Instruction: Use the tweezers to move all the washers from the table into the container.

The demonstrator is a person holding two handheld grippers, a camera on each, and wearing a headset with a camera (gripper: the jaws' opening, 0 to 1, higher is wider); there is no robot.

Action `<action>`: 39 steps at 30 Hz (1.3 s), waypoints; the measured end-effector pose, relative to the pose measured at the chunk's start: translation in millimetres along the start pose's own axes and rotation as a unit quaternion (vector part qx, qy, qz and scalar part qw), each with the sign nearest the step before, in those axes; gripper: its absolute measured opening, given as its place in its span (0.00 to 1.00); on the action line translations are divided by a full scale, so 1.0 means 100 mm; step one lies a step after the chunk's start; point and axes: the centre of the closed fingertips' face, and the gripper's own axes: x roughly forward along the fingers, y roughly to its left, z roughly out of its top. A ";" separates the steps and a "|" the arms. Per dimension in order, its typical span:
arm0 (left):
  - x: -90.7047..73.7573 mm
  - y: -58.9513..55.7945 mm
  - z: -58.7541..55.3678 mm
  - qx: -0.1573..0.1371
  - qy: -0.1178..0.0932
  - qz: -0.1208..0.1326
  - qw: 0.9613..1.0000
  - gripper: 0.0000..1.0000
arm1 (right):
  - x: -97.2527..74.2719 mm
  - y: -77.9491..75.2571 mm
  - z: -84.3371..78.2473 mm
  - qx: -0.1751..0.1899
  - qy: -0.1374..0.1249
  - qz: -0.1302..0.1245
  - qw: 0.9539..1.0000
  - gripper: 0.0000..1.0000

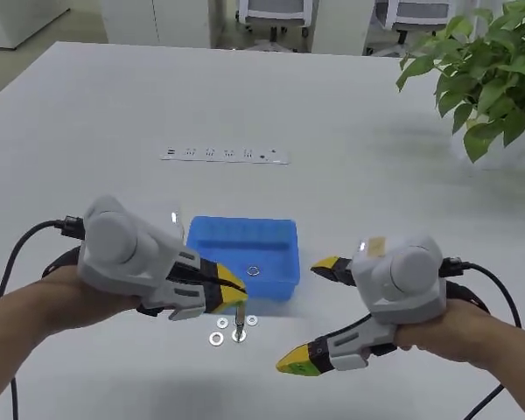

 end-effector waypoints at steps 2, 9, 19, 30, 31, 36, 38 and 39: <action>0.00 0.00 -0.01 -0.002 0.000 0.001 1.000 0.05 | 0.01 0.00 -0.01 0.000 0.001 0.001 1.000 0.92; 0.00 0.01 -0.01 -0.008 -0.003 0.000 1.000 0.05 | 0.03 0.03 -0.02 0.001 0.002 0.006 1.000 0.91; 0.02 -0.02 -0.03 -0.008 -0.003 -0.006 1.000 0.05 | 0.06 0.07 0.00 -0.005 0.002 0.015 1.000 0.90; 0.03 -0.06 -0.04 0.006 0.006 -0.024 1.000 0.05 | 0.17 0.17 0.06 -0.050 -0.006 0.048 0.998 0.72; 0.03 -0.05 -0.04 0.007 0.007 -0.025 1.000 0.05 | 0.18 0.17 0.07 -0.055 -0.006 0.051 0.997 0.70; 0.05 -0.01 -0.05 0.012 0.011 -0.028 0.999 0.05 | 0.25 0.19 0.11 -0.073 -0.003 0.067 0.995 0.59; 0.06 -0.01 -0.05 0.010 0.009 -0.029 0.999 0.05 | 0.28 0.19 0.13 -0.077 -0.002 0.072 0.994 0.54; 0.07 0.00 -0.05 0.009 0.008 -0.031 0.999 0.05 | 0.29 0.19 0.14 -0.080 -0.001 0.074 0.994 0.51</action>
